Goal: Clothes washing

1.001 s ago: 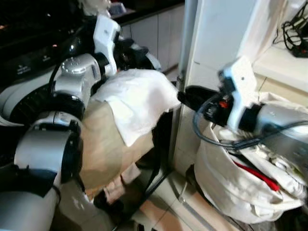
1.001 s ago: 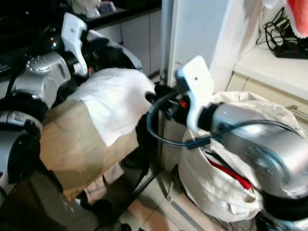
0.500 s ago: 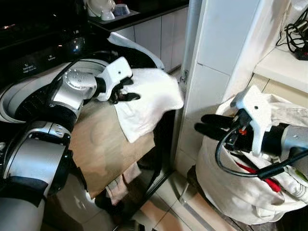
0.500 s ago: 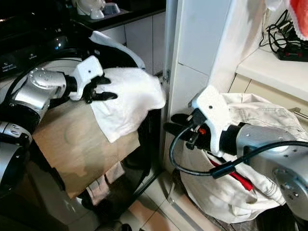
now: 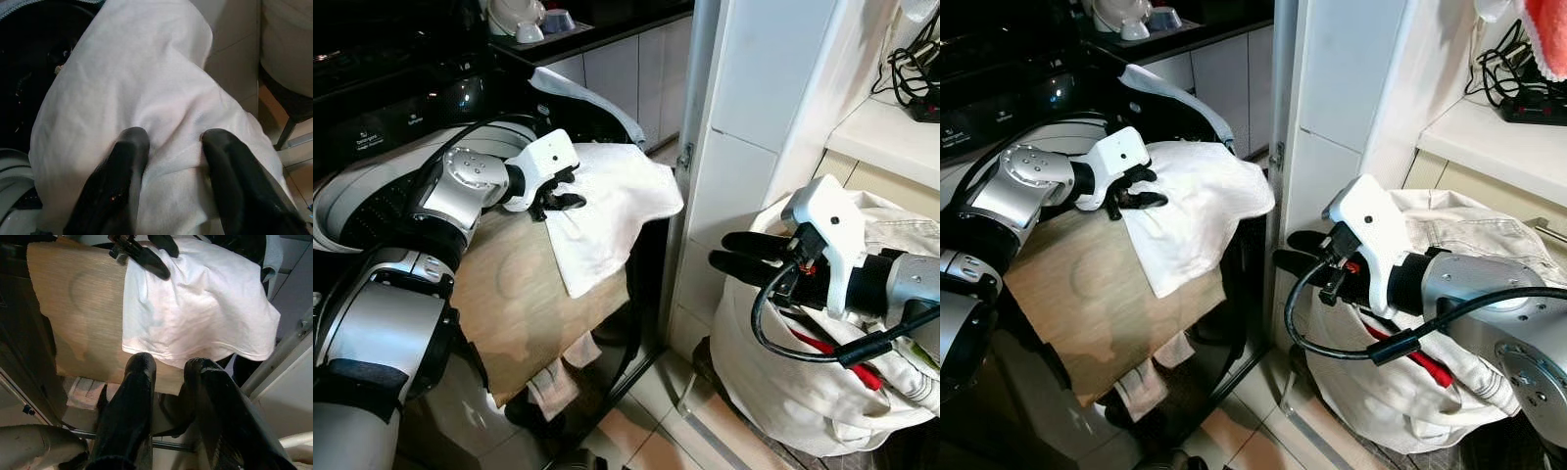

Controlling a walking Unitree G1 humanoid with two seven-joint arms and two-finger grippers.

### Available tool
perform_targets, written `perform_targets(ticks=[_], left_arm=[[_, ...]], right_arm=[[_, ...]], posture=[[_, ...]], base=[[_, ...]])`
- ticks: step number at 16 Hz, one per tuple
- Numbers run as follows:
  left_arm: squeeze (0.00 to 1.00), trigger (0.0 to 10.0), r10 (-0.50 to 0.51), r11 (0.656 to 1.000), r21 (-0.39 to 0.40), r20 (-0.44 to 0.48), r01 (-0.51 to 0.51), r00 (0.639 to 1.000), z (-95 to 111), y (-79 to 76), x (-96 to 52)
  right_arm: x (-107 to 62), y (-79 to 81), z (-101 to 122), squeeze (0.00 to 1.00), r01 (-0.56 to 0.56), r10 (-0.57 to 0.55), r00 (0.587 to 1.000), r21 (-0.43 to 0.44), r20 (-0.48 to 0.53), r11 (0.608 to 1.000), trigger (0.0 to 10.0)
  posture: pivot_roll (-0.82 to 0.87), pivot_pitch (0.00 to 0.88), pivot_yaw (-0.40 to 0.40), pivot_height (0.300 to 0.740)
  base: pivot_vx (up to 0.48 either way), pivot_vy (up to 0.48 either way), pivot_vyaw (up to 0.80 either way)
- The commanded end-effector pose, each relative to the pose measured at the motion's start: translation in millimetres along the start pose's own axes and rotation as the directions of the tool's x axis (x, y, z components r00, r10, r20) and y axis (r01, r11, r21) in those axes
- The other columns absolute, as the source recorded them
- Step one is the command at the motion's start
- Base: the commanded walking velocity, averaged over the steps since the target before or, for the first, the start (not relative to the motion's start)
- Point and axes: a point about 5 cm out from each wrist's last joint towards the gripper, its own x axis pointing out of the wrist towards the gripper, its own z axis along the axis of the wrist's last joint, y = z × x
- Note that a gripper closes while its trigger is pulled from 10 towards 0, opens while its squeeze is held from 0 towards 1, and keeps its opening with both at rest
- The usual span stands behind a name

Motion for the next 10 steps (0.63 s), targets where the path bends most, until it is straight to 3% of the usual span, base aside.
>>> perform_targets(ticks=[1, 4, 10], left_arm=[[0.00, 0.0, 0.008, 1.000, -0.014, -0.020, -0.008, 1.000, -3, 2.7, -3.2], [0.00, 0.0, 0.012, 1.000, -0.022, -0.022, -0.012, 1.000, -3, 2.9, -2.8], [0.00, 0.0, 0.172, 0.983, -0.056, -0.022, -0.173, 0.985, 0, 16.9, -8.4]], right_arm=[[1.2, 4.2, 3, 0.00, -0.024, 0.024, 1.000, -0.027, 0.007, 0.999, 10.0], [4.2, 10.5, 3, 0.00, -0.077, 0.078, 0.997, -0.031, 0.026, 0.997, 10.0], [5.9, 14.3, 1, 0.00, -0.090, 0.091, 0.995, -0.032, 0.040, 0.995, 10.0]], posture=[[-0.10, 0.000, 0.066, 0.740], [-0.10, 0.000, 0.066, 0.740], [-0.10, 0.000, 0.068, 0.740]], base=[[0.000, 0.000, 0.00], [0.000, 0.000, 0.00], [0.000, 0.000, 0.00]])
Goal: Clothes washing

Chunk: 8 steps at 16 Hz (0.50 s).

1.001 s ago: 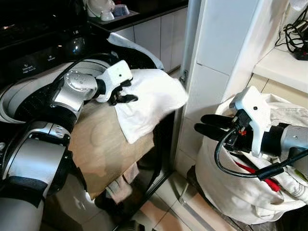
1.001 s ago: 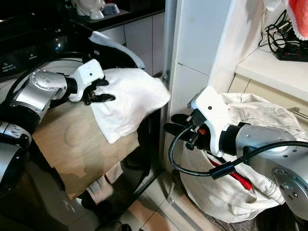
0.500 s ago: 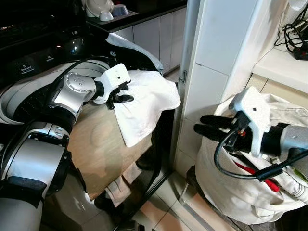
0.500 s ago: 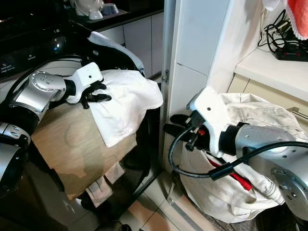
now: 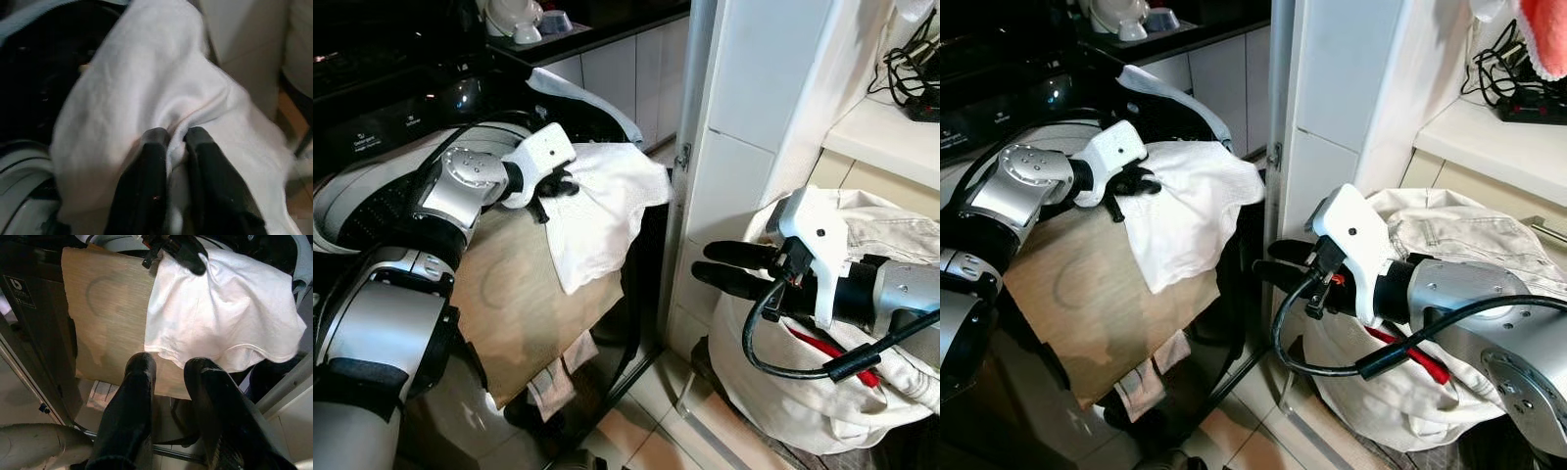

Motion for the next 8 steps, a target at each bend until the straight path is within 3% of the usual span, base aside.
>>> perform_targets(ticks=[1, 3, 4, 5, 6, 7, 8], left_arm=[[0.00, 0.0, 0.095, 0.995, -0.026, -0.006, -0.095, 0.995, 3, 13.8, -7.4], [0.00, 0.0, 0.166, 0.985, -0.046, -0.011, -0.167, 0.986, 4, 21.2, -10.9], [0.00, 0.0, 0.323, 0.945, -0.034, -0.029, -0.324, 0.946, 7, 36.9, -19.6], [0.00, 0.0, 0.595, 0.804, 0.028, -0.037, -0.595, 0.803, 16, 63.1, -38.8], [0.00, 0.0, 0.848, 0.519, 0.133, 0.045, -0.844, 0.529, 35, 91.1, -70.4], [0.00, 0.0, 0.918, 0.347, 0.205, 0.125, -0.915, 0.376, 49, 104.4, -91.8], [0.00, 0.0, 0.925, 0.323, 0.234, 0.127, -0.917, 0.359, 51, 107.7, -97.0]], right_arm=[[-1.0, 1.3, 0, 0.00, 0.000, 0.000, 1.000, -0.012, 0.006, 1.000, 10.0], [-1.5, 0.7, 0, 0.00, 0.006, -0.006, 1.000, -0.012, 0.008, 1.000, 10.0], [-1.6, 0.4, 1, 0.00, 0.009, -0.009, 1.000, -0.013, 0.011, 1.000, 10.0], [-1.4, -0.3, 2, 0.00, 0.011, -0.011, 1.000, -0.016, 0.015, 1.000, 10.0], [-0.9, -1.5, 3, 0.00, 0.017, -0.017, 1.000, -0.018, 0.021, 1.000, 10.0], [-0.2, -2.1, 4, 0.00, 0.021, -0.021, 0.999, -0.018, 0.025, 1.000, 10.0], [0.2, -2.2, 4, 0.00, 0.022, -0.021, 0.999, -0.019, 0.025, 1.000, 10.0]], posture=[[-0.10, 0.000, 0.069, 0.740], [-0.10, 0.000, 0.070, 0.740], [-0.10, 0.000, 0.070, 0.740], [-0.10, 0.000, 0.069, 0.740], [-0.10, 0.000, 0.069, 0.740], [-0.10, 0.000, 0.073, 0.740], [-0.10, 0.000, 0.074, 0.740]], base=[[0.000, 0.000, 0.00], [0.000, 0.000, 0.00], [0.000, 0.000, 0.00], [0.000, 0.000, 0.00], [0.000, 0.000, 0.00], [0.000, 0.000, 0.00], [0.000, 0.000, 0.00]])
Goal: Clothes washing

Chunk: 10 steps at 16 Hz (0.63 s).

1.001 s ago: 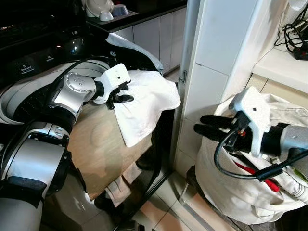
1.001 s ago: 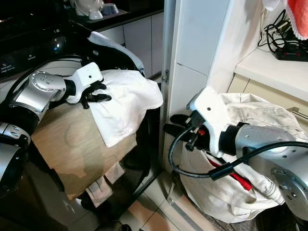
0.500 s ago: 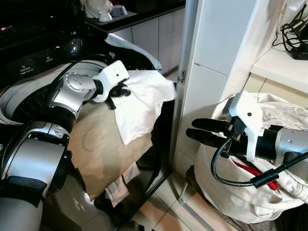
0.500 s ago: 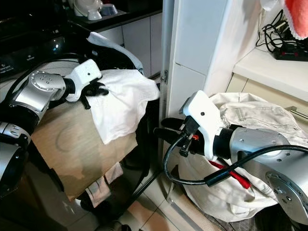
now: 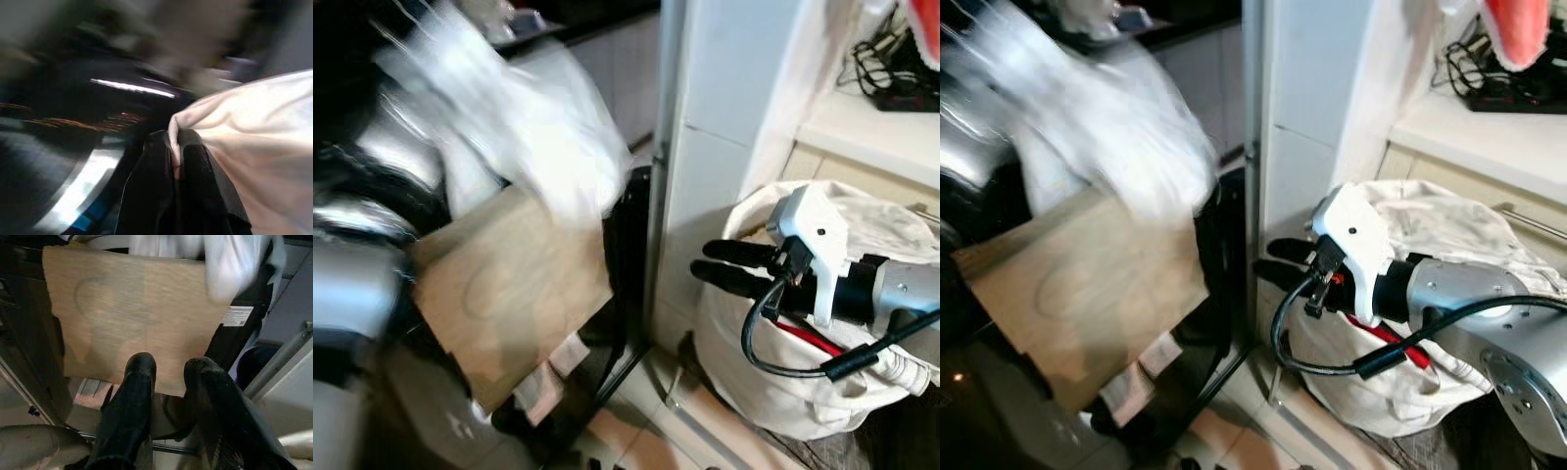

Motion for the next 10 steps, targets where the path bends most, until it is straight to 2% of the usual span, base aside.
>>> perform_targets(ticks=[1, 3, 4, 5, 6, 7, 9, 10], left_arm=[[0.00, 0.0, -0.016, 0.999, 0.043, -0.006, 0.017, 1.000, 3, -4.8, 0.0], [0.00, 0.0, -0.096, 0.991, 0.083, -0.075, 0.103, 0.992, -12, -26.1, -4.9], [0.00, 9.1, -0.146, 0.976, 0.143, -0.128, 0.164, 0.981, -22, -39.3, -9.2], [0.00, 10.0, -0.249, 0.964, 0.046, -0.185, 0.261, 0.951, -35, -63.1, -17.8], [0.66, 10.0, -0.311, 0.949, -0.009, -0.211, 0.317, 0.927, -41, -74.2, -22.5], [1.00, 10.0, -0.354, 0.934, -0.038, -0.227, 0.355, 0.907, -45, -81.3, -25.9], [1.00, 10.0, -0.420, 0.907, -0.124, -0.277, 0.402, 0.864, -53, -88.8, -31.2], [1.00, 10.0, -0.417, 0.909, -0.152, -0.283, 0.388, 0.864, -53, -85.7, -30.2]], right_arm=[[1.0, -0.3, 3, 0.00, 0.007, -0.007, 1.000, -0.014, 0.016, 1.000, 10.0], [1.3, 1.3, 2, 0.00, 0.005, -0.005, 1.000, -0.014, 0.015, 1.000, 10.0], [1.1, 1.5, 2, 0.00, 0.007, -0.007, 1.000, -0.012, 0.015, 1.000, 10.0], [1.1, 1.9, 1, 0.00, 0.005, -0.005, 1.000, -0.009, 0.015, 1.000, 10.0], [1.6, 2.5, 1, 0.00, 0.001, -0.001, 1.000, -0.010, 0.013, 1.000, 10.0], [2.0, 3.2, 1, 0.00, -0.003, 0.003, 1.000, -0.011, 0.011, 1.000, 10.0], [2.4, 4.2, 0, 0.00, -0.006, 0.006, 1.000, -0.011, 0.008, 1.000, 10.0], [1.8, 3.4, 0, 0.00, 0.000, 0.001, 1.000, -0.009, 0.006, 1.000, 10.0]], posture=[[-0.10, 0.000, 0.079, 0.740], [-0.10, 0.000, 0.082, 0.740], [-0.10, 0.000, 0.081, 0.740], [-0.10, 0.000, 0.079, 0.740], [-0.10, 0.000, 0.080, 0.740], [-0.10, 0.000, 0.079, 0.740], [-0.10, 0.000, 0.078, 0.740], [-0.10, 0.000, 0.075, 0.740]], base=[[0.000, 0.000, 0.00], [0.000, 0.000, 0.00], [0.000, 0.000, 0.00], [0.000, 0.000, 0.00], [0.000, 0.000, 0.00], [0.000, 0.000, 0.00], [0.000, 0.000, 0.00], [0.000, 0.000, 0.00]])
